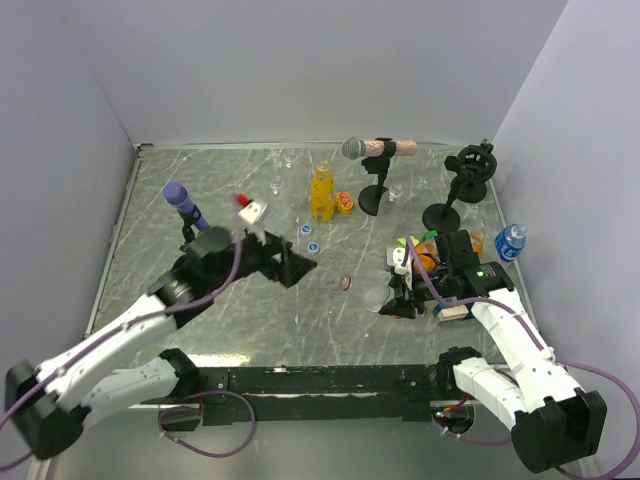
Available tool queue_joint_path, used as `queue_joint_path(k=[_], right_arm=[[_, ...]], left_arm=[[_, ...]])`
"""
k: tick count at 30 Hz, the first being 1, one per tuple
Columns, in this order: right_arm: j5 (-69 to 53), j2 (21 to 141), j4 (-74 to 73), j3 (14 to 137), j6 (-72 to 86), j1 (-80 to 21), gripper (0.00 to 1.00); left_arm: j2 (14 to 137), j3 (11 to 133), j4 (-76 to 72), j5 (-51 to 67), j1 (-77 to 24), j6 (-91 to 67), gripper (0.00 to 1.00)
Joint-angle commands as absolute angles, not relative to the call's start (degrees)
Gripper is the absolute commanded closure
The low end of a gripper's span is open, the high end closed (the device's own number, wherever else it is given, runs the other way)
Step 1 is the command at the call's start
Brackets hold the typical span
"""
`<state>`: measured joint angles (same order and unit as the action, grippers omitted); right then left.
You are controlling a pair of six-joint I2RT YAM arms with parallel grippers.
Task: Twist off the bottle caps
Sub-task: Pass from the right arm to the left
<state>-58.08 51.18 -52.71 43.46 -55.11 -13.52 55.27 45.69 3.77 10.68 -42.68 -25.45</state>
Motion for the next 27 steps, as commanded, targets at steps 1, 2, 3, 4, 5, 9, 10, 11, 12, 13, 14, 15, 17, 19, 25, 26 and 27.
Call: queue_joint_path(k=[1,2,3,4,5,9,10,11,12,13,14,15,17,19,25,26,27], right_arm=[[-60.12,50.89,-51.59,43.51,-55.99,-13.62,0.68],[-60.2,50.89,-51.68,43.59,-55.99,-13.62,0.68],[-60.38,50.89,-51.77,43.59,-55.99,-13.71,0.68],[-60.55,50.98,-51.85,43.59,-56.16,-13.71,0.68],[-60.73,51.06,-52.03,43.51,-56.34,-13.62,0.68],[-62.22,51.5,-53.17,43.68,-57.48,-13.71,0.68],[-62.31,51.68,-53.35,43.77,-57.65,-13.71,0.67],[-62.49,51.77,-53.44,43.77,-57.83,-13.62,0.67],[-62.49,51.94,-53.52,43.77,-57.92,-13.71,0.67],[-62.66,51.86,-53.53,43.77,-58.01,-13.71,0.67],[-62.75,51.94,-53.61,43.86,-58.09,-13.71,0.67],[-62.67,51.94,-53.7,43.77,-58.18,-13.62,0.67],[-62.67,52.03,-53.7,43.77,-58.18,-13.71,0.67],[-62.49,51.94,-53.7,43.77,-58.1,-13.71,0.67],[-62.75,52.21,-53.96,43.94,-58.45,-13.71,0.67],[-62.93,52.12,-54.05,43.95,-58.53,-13.71,0.67],[-62.93,52.12,-54.05,43.95,-58.62,-13.71,0.67]], left_arm=[[44.49,36.5,-7.98,26.34,-42.63,-15.93,0.03],[41.6,34.21,-10.43,28.54,-42.63,-14.6,0.03],[39.14,31.67,-12.9,30.48,-42.63,-13.81,0.03],[36.59,29.29,-16.4,33.2,-42.63,-12.93,0.03],[34.3,26.4,-20.87,35.66,-42.63,-12.4,0.03],[31.37,20.04,-35.56,38.76,-42.89,-14.32,0.04],[32.6,19.87,-36.64,39.19,-42.89,-14.5,0.03],[34.09,20.04,-38.22,39.63,-43.06,-14.76,0.03],[35.84,20.47,-39.36,39.64,-43.5,-14.59,0.03],[37.77,21.17,-40.68,39.73,-44.03,-14.24,0.03],[39.27,21.53,-41.56,39.29,-44.73,-13.8,0.03],[41.03,22.06,-42.09,38.68,-45.69,-13.02,0.03],[43.84,23.29,-42.89,37.36,-47.45,-11.0,0.03],[46.57,24.34,-43.5,36.3,-49.04,-9.24,0.03],[52.11,25.84,-47.01,35.33,-51.15,-8.0,0.03],[52.82,26.1,-47.54,35.51,-51.33,-7.91,0.03],[53.52,26.36,-47.64,35.25,-51.5,-7.74,0.03]])
